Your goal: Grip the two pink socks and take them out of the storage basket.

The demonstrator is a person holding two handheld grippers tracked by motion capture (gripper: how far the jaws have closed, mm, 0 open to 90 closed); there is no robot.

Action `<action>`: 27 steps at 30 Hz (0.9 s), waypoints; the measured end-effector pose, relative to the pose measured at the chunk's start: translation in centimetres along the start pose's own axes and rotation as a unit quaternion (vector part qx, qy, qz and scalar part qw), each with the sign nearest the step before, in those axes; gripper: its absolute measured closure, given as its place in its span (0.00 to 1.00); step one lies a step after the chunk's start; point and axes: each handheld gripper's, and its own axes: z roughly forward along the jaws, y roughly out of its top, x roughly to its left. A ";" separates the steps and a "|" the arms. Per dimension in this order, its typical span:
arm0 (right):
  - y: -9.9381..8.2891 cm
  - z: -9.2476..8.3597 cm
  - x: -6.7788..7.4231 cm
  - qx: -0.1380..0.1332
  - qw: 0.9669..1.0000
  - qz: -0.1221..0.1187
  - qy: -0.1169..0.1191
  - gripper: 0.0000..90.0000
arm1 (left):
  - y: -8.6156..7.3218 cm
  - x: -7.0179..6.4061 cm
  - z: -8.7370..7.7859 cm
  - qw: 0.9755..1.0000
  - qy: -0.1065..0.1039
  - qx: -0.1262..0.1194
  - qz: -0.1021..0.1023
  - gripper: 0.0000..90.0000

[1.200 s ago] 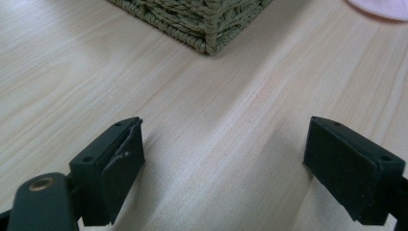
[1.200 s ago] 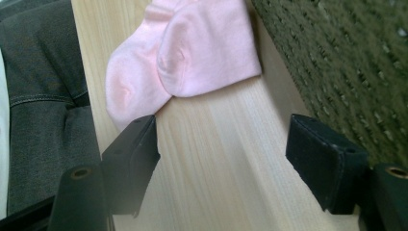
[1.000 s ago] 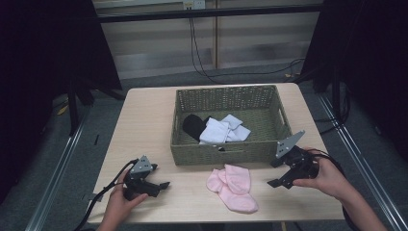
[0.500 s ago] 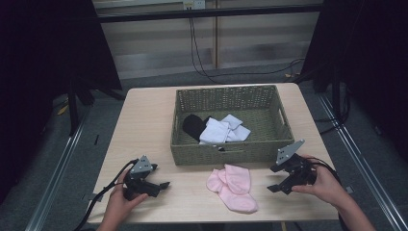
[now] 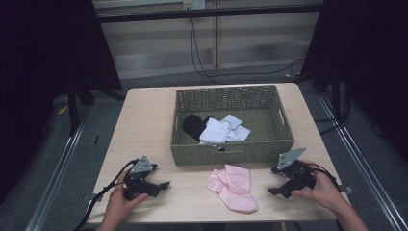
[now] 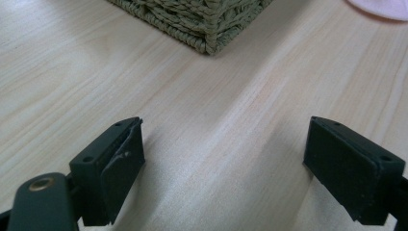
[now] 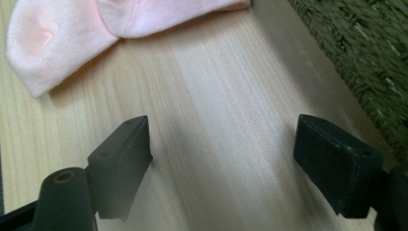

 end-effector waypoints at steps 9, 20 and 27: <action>-0.9 0.2 0.4 -0.030 0.999 -0.021 -0.016 0.19 | 0.0 0.0 0.0 1.000 0.000 0.000 0.000 0.15; -2.1 0.4 0.7 -0.085 0.996 -0.001 -0.029 0.18 | 0.0 0.0 0.0 1.000 0.000 0.000 0.001 0.15; -2.4 0.5 0.8 -0.097 0.995 0.002 -0.031 0.18 | 0.0 0.0 0.0 1.000 0.000 0.000 0.000 0.15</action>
